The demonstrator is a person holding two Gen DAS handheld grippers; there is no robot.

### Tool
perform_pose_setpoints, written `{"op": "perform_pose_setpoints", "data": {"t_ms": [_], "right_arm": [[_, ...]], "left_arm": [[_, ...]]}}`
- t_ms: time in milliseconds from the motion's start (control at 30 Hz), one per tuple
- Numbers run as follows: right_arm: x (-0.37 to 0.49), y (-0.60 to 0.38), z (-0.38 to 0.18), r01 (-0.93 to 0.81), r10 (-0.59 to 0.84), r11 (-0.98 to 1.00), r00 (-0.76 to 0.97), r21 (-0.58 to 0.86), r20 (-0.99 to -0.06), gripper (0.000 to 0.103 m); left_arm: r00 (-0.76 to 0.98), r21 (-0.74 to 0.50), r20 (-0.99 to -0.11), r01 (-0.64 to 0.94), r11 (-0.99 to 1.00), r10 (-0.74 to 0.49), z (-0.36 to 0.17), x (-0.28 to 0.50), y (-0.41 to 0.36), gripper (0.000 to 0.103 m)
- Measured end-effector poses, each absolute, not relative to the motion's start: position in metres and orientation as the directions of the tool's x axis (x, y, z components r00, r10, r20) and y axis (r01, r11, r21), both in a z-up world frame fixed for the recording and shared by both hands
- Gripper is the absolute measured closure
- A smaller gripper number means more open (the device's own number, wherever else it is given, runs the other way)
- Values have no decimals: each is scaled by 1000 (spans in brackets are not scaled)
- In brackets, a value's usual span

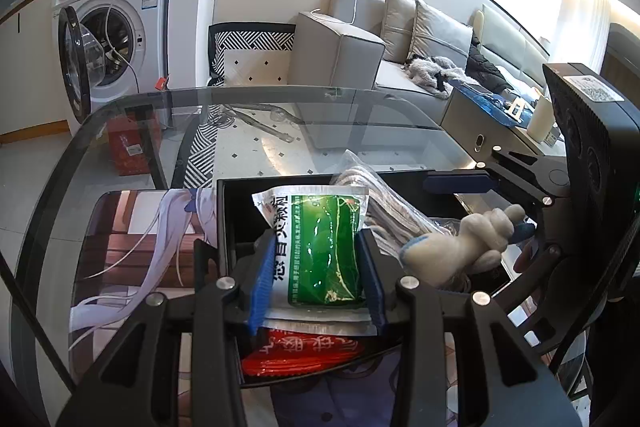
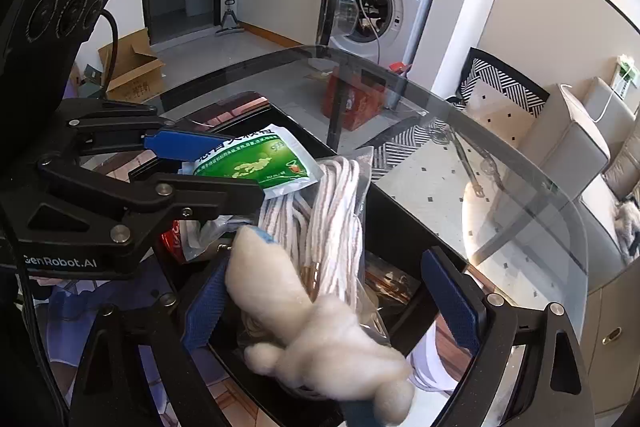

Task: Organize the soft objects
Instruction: 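Lower the green packet into the box with the left gripper while the right gripper lowers the plush toy in, then open both grippers and withdraw them from the box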

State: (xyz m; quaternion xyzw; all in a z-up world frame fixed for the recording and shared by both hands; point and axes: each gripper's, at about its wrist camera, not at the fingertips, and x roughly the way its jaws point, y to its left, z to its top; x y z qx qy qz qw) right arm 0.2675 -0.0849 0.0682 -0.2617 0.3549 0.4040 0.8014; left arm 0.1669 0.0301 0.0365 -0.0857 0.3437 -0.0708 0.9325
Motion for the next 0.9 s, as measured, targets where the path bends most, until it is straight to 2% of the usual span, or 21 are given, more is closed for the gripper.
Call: {"op": "perform_pose_setpoints", "data": {"t_ms": [300,400,500,600,733,900], "right_arm": [[244,-109,86,-812,513,573,464,-114,-722,3],[236,-122,93,-791,531,603,494,-103,-688,1],[224,-133,98,-772,539,629,519,-94,-664,1],[213,-145,104,-746,541,660,555,-90,-633,1],[199,-160,110,-701,545,711,602,-59,-583,1],[186,-171,112,-651,540,759,647,-22,-538,1]], "left_arm": [[760,-191,-624,75,979,-181,40,159,31,62],[767,-171,-620,70,983,-163,42,153,30,54],[782,-157,-607,57,986,-142,46,143,32,42],[794,-158,-593,48,986,-133,50,133,37,40],[810,-157,-574,38,987,-122,52,120,41,15],[837,-143,-538,28,989,-102,54,102,43,1]]}}
